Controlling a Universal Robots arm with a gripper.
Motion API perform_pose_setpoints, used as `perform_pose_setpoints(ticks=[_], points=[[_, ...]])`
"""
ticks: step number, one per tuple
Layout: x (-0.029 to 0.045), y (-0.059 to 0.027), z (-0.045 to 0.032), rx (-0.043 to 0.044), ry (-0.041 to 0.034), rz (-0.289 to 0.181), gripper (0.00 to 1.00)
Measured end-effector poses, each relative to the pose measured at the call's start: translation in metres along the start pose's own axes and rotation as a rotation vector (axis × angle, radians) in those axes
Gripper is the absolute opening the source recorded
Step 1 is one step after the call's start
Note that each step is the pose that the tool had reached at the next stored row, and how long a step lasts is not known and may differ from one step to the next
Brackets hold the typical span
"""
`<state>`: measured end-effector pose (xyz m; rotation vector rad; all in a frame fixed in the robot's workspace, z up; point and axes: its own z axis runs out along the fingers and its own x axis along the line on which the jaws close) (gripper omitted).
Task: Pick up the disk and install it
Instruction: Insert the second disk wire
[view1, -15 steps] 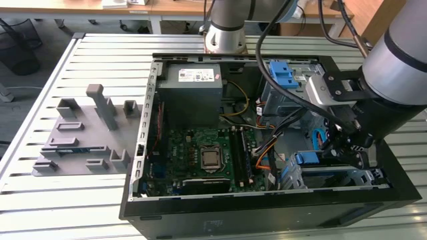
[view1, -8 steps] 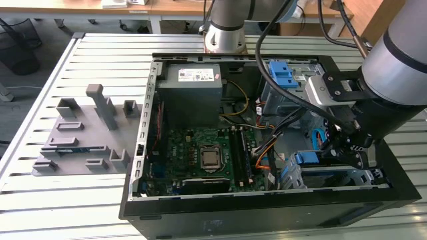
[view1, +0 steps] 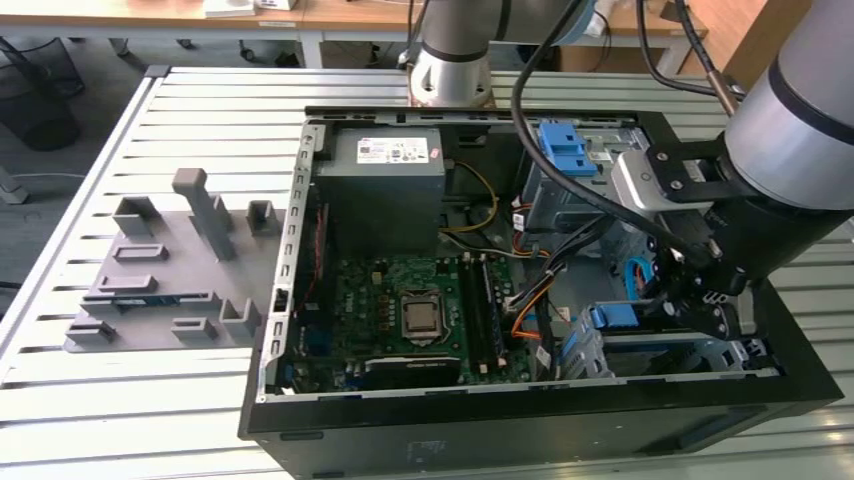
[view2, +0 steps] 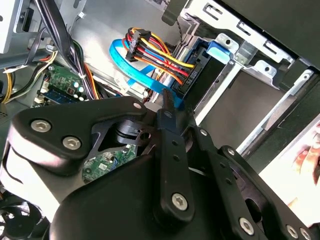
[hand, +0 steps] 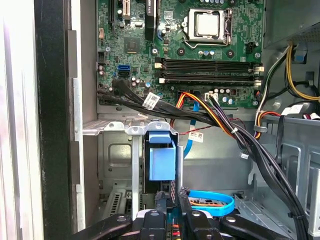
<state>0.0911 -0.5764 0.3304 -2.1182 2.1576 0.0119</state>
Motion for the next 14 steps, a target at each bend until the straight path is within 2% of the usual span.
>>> perform_pose_setpoints(ticks=[14], points=[[-0.0017, -0.0013, -0.0167, -0.0012, 0.0000, 0.000, 0.24]])
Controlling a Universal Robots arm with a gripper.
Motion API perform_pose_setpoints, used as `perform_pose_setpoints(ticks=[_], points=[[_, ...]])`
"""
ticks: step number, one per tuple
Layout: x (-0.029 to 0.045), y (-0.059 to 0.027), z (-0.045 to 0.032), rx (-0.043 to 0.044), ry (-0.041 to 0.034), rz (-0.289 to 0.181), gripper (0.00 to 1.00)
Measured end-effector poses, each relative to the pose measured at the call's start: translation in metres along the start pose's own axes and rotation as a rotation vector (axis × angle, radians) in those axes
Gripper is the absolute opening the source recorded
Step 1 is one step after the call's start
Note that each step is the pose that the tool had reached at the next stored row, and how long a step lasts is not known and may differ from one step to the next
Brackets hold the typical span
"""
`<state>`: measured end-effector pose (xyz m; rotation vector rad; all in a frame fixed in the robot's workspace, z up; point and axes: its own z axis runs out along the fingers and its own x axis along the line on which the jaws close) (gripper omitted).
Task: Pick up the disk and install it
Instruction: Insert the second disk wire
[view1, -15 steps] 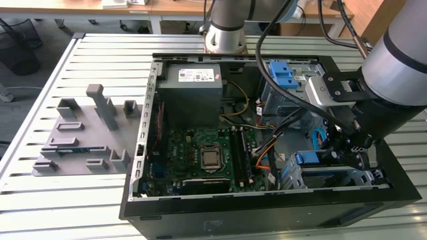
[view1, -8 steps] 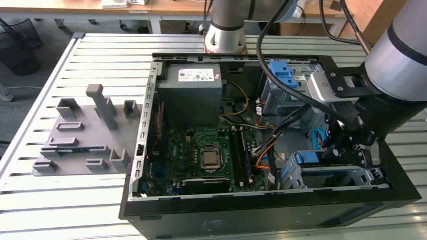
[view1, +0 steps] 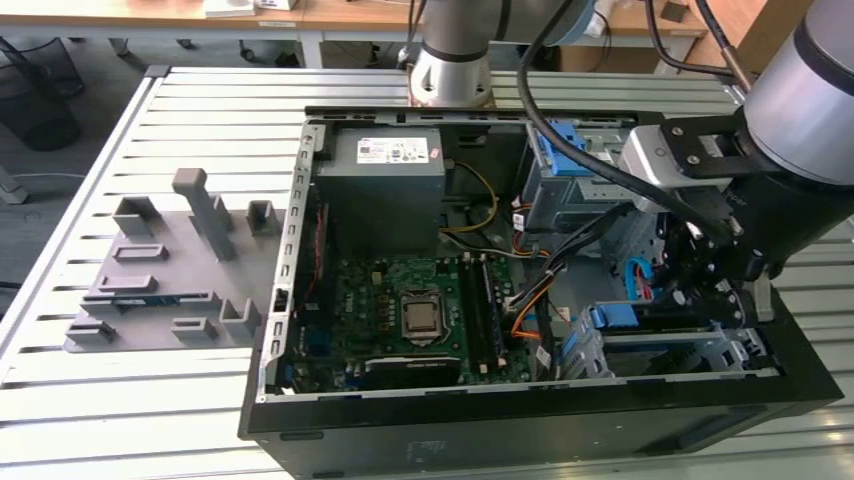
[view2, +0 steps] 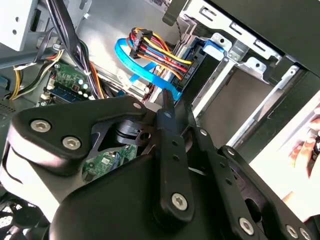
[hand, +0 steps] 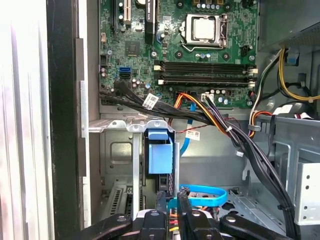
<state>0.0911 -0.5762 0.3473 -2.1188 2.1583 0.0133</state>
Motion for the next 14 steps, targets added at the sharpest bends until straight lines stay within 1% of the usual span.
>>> perform_pose_setpoints(ticks=[3, 5, 14], points=[[0.0000, 0.0000, -0.0001, -0.0004, -0.0004, 0.000, 0.22], [0.0000, 0.0000, -0.0004, -0.0007, 0.0000, 0.000, 0.11], [-0.0001, -0.0001, -0.0008, -0.0017, 0.0000, 0.000, 0.11]])
